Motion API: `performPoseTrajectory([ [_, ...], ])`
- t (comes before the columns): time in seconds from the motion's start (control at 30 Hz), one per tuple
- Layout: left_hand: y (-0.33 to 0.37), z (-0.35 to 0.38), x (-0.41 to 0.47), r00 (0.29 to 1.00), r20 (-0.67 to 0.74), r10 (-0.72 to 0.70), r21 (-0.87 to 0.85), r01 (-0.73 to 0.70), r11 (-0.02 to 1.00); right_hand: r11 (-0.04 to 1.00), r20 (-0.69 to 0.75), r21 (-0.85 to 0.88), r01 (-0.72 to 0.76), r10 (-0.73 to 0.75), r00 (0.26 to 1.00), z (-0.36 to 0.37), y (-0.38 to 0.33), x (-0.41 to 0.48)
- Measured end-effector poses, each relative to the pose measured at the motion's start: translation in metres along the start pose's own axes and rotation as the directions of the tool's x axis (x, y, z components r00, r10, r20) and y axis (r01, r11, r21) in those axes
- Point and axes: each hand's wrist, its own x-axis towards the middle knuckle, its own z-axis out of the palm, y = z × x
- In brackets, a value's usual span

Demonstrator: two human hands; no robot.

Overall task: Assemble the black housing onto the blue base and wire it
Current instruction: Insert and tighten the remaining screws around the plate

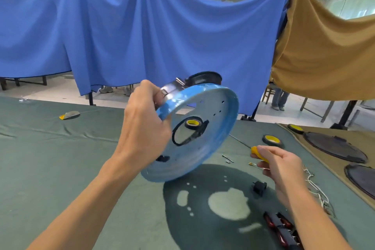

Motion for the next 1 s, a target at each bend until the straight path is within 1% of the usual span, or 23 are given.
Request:
performPoseTrajectory([
  [0.03,0.002,0.003,-0.003,0.995,-0.008,0.098,0.04,-0.098,0.994,1.0,0.004,-0.012,-0.005,0.005,1.0,0.0,0.0,-0.001],
  [0.1,0.002,0.008,-0.01,0.974,-0.007,0.226,0.088,-0.225,0.97,0.999,0.007,-0.031,-0.014,0.015,1.0,0.0,0.0,-0.002],
  [0.2,-0.006,0.017,-0.019,0.94,0.026,0.339,0.151,-0.339,0.929,0.996,0.031,-0.089,-0.025,0.027,0.999,0.005,0.002,-0.004],
  [0.27,-0.015,0.023,-0.027,0.91,0.063,0.41,0.188,-0.415,0.89,0.986,0.056,-0.168,-0.015,0.025,0.998,0.012,0.006,-0.005],
  [0.33,-0.024,0.03,-0.037,0.87,0.098,0.484,0.231,-0.493,0.839,0.959,0.08,-0.283,0.031,-0.008,0.997,0.019,0.014,-0.006],
  [0.37,-0.029,0.032,-0.042,0.852,0.111,0.511,0.243,-0.522,0.817,0.925,0.089,-0.373,0.073,-0.042,0.995,0.022,0.018,-0.006],
  [0.4,-0.034,0.035,-0.047,0.838,0.121,0.532,0.241,-0.545,0.803,0.869,0.096,-0.48,0.117,-0.081,0.992,0.024,0.021,-0.007],
  [0.47,-0.043,0.038,-0.055,0.813,0.138,0.566,0.21,-0.582,0.786,0.728,0.127,-0.658,0.195,-0.149,0.981,0.024,0.025,-0.007],
  [0.5,-0.047,0.039,-0.058,0.803,0.147,0.578,0.195,-0.596,0.779,0.669,0.161,-0.708,0.226,-0.159,0.974,0.023,0.027,-0.007],
  [0.6,-0.056,0.04,-0.065,0.779,0.169,0.603,0.185,-0.626,0.757,0.508,0.276,-0.807,0.3,-0.124,0.953,0.021,0.032,-0.006],
  [0.67,-0.062,0.039,-0.069,0.756,0.187,0.627,0.186,-0.654,0.733,0.399,0.351,-0.848,0.349,-0.071,0.934,0.021,0.032,-0.006],
  [0.73,-0.07,0.036,-0.073,0.718,0.215,0.663,0.174,-0.696,0.697,0.34,0.386,-0.867,0.364,-0.001,0.922,0.019,0.03,-0.007],
  [0.8,-0.08,0.029,-0.074,0.674,0.241,0.698,0.166,-0.737,0.655,0.317,0.392,-0.878,0.359,0.043,0.919,0.018,0.027,-0.006],
  [0.87,-0.09,0.02,-0.076,0.636,0.266,0.724,0.131,-0.768,0.626,0.321,0.409,-0.874,0.365,0.081,0.909,0.017,0.024,-0.005],
  [0.97,-0.105,0.009,-0.076,0.529,0.313,0.789,0.119,-0.846,0.52,0.335,0.457,-0.856,0.394,0.132,0.88,0.017,0.021,-0.004],
  [1.0,-0.108,0.008,-0.076,0.507,0.329,0.797,0.118,-0.859,0.498,0.356,0.465,-0.846,0.397,0.129,0.876,0.017,0.019,-0.005],
])
